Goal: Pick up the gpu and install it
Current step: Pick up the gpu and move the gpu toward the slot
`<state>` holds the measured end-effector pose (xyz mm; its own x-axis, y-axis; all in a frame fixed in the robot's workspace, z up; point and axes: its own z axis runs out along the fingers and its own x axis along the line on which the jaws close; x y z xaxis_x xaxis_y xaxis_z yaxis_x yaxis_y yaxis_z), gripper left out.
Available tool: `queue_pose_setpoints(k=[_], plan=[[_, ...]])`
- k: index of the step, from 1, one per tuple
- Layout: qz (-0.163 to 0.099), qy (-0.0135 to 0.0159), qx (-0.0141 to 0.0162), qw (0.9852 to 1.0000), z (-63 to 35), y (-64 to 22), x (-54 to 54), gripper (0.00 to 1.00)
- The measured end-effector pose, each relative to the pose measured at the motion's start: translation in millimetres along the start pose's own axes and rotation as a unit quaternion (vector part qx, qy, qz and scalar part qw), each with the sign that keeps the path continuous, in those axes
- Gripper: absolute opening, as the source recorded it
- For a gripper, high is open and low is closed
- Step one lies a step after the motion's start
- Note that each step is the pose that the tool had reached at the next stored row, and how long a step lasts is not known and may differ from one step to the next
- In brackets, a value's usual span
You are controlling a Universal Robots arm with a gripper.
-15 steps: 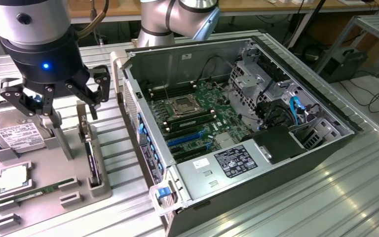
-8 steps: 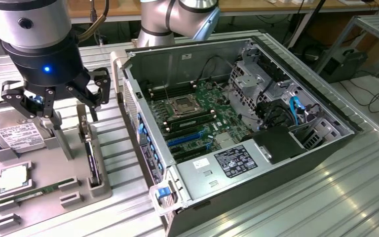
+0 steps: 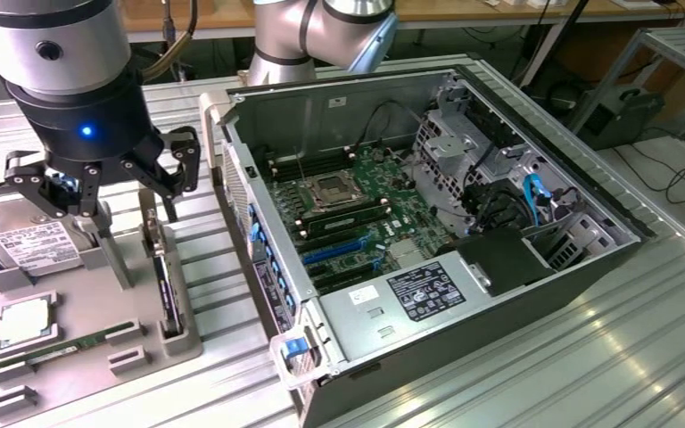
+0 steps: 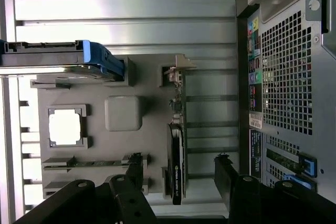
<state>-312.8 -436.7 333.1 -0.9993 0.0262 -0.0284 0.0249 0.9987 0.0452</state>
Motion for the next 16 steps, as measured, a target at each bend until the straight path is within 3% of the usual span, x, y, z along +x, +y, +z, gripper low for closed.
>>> queue_pose_setpoints(k=[16], plan=[[-0.005,0.0011,-0.0001,1.0,15.7,-7.7,0.4,0.66]])
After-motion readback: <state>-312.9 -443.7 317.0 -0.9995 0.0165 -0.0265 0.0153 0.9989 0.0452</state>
